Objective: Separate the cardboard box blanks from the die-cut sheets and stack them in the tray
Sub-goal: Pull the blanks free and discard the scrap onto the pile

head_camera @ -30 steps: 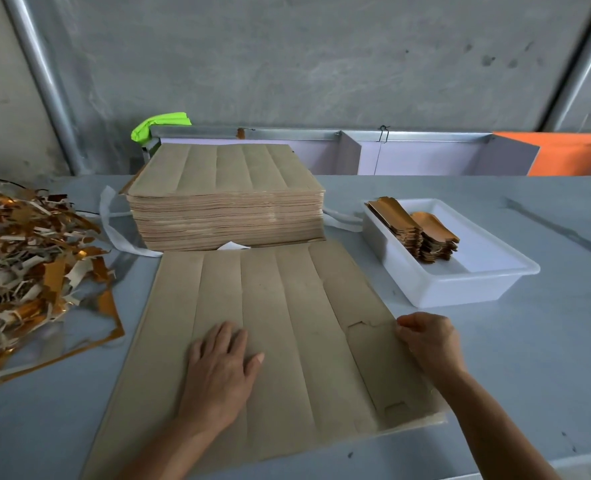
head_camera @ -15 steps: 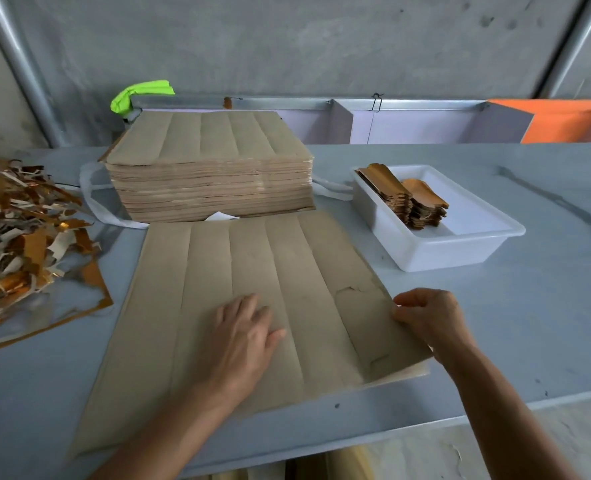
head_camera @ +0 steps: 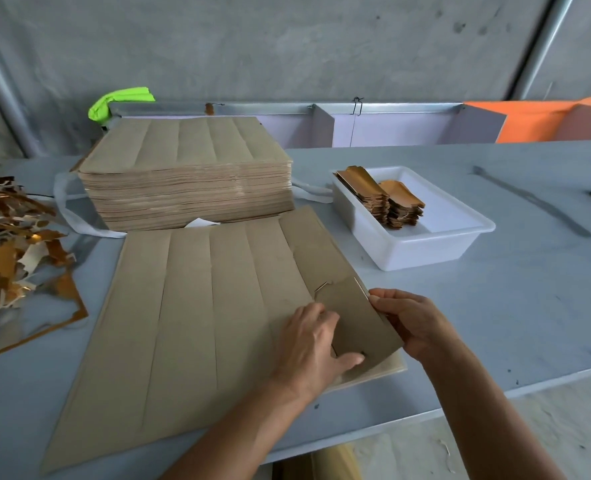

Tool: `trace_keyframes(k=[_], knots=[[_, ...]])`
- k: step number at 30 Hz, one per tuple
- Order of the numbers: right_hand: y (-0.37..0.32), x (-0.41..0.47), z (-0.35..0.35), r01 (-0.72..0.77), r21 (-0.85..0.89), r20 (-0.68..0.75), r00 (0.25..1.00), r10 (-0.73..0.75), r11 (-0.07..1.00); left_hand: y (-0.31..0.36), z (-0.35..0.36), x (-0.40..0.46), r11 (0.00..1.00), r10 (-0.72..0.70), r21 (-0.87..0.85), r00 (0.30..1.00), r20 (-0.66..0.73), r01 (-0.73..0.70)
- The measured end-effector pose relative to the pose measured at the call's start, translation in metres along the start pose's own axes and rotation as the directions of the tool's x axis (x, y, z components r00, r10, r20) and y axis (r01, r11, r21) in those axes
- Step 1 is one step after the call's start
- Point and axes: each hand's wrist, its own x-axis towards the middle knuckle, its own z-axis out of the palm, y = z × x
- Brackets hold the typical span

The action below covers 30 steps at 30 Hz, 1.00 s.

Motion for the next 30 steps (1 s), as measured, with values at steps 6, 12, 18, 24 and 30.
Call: trace_keyframes(k=[6,12,18,24,30], knots=[[-0.001,-0.001,0.007,-0.06,0.14,0.154,0.987,0.038,0.988,0.022,-0.014,0.002,0.908,-0.241,-0.367,0.968,-0.066,0.201],[-0.004,-0.006,0.021,-0.059,0.094,0.206,0.978,0.039,0.994,0.028,-0.024,0.016,0.648,-0.507,-0.587,0.85,0.143,0.485],[-0.008,-0.007,0.022,-0.03,0.111,0.156,0.988,0.012,0.993,0.02,-0.025,0.015,0.329,-0.576,-0.76,0.757,0.308,0.561],[-0.012,-0.011,0.032,0.032,0.05,0.175,0.984,-0.04,0.998,0.016,-0.03,0.016,0.402,-0.574,-0.771,0.792,0.207,0.494],[-0.014,-0.012,0.035,0.016,0.071,0.13,0.991,-0.025,0.997,0.01,-0.034,0.017,0.275,-0.573,-0.784,0.749,0.331,0.557]])
